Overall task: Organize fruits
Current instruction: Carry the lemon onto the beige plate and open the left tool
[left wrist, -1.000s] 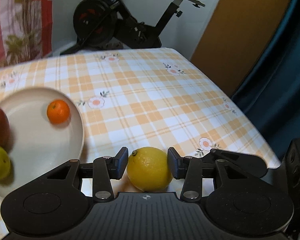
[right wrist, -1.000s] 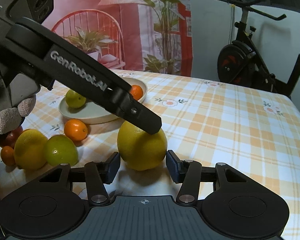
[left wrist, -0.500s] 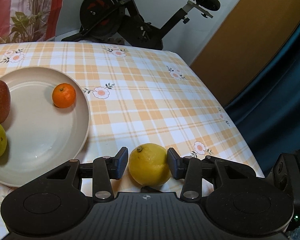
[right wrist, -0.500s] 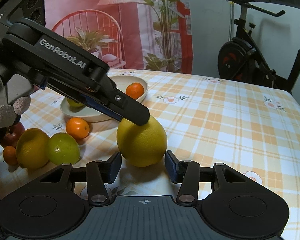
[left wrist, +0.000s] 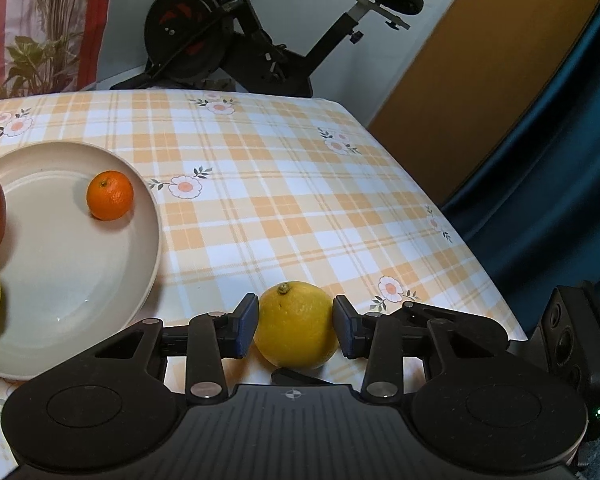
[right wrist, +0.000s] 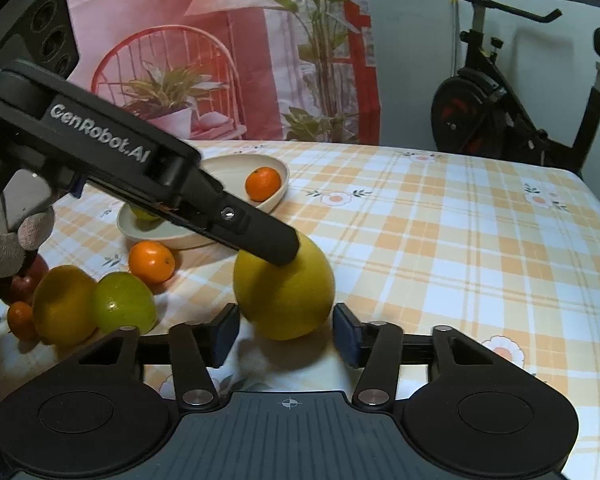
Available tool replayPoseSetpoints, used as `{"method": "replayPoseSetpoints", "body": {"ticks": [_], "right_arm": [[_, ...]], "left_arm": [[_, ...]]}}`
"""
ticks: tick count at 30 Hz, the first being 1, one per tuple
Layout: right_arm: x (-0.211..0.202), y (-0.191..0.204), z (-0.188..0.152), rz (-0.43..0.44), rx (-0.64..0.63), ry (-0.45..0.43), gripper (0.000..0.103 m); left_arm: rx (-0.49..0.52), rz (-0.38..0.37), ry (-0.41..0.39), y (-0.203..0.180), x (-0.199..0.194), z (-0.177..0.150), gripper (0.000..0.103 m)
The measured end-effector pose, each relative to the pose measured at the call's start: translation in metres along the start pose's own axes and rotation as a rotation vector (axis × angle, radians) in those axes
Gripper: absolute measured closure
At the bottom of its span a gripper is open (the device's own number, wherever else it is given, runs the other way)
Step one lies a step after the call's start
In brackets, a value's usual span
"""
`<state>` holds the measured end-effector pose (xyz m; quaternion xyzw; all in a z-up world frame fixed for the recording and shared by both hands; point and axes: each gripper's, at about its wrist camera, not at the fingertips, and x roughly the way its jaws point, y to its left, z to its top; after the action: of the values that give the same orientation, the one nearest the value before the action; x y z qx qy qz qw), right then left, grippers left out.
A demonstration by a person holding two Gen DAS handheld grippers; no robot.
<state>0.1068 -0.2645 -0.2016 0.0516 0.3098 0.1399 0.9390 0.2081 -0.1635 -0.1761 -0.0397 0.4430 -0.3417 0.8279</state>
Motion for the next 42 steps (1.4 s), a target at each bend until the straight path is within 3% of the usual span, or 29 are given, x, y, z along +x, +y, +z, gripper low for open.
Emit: {"method": "replayPoseSetpoints", "body": {"ticks": [9,16,22,31,42], "right_arm": [[-0.002,0.002,0.013,0.006,-0.002,-0.019,0.057],[0.005,0.013,0.067,0.038,-0.094,-0.061,0.057],[0.036,0.024,0.113,0.067,-0.172,-0.06,0.057],[0.102,0.047,0.149,0.113,-0.246,0.019,0.057],[0.17,0.062,0.157,0.128,-0.29,0.125,0.057]], "left_arm": [[0.001,0.009,-0.045,0.001,-0.013,0.008,0.06],[-0.018,0.051,-0.155,0.013,-0.049,0.039,0.06],[-0.047,0.115,-0.193,0.037,-0.065,0.068,0.06],[-0.136,0.155,-0.177,0.097,-0.06,0.089,0.06],[-0.202,0.194,-0.131,0.145,-0.044,0.094,0.06]]}}
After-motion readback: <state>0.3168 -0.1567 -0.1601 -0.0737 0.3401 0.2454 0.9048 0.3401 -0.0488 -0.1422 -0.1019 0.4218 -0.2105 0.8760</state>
